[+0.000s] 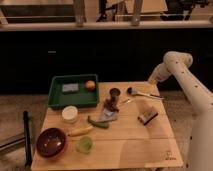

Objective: Wipe tray with brush

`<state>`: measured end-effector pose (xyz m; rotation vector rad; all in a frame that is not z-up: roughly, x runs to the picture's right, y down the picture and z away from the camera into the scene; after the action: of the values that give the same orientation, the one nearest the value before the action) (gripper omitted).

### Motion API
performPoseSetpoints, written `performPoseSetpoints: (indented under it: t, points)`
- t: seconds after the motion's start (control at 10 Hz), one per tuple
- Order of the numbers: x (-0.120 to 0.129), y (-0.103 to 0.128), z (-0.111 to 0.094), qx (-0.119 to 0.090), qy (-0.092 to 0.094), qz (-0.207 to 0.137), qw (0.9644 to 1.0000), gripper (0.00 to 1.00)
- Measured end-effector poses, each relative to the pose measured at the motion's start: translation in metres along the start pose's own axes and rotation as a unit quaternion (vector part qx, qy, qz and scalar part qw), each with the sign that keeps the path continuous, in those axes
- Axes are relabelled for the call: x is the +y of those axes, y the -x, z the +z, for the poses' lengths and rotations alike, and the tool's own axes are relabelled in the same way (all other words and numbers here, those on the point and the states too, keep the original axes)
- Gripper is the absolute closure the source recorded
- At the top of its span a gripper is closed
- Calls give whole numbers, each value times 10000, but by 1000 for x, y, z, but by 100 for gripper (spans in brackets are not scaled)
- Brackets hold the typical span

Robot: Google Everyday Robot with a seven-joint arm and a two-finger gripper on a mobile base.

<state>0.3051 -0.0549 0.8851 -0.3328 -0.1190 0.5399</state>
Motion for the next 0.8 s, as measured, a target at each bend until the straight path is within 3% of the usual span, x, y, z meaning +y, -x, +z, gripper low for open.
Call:
performPoseSetpoints:
  t: [0.3,0.7,0.8]
  points:
    - [1,-1,-3,56,17,-47,10000,72]
    - [11,-37,41,254,237,-68,9994,29]
    - [10,-45,48,282,269,-41,9992,22]
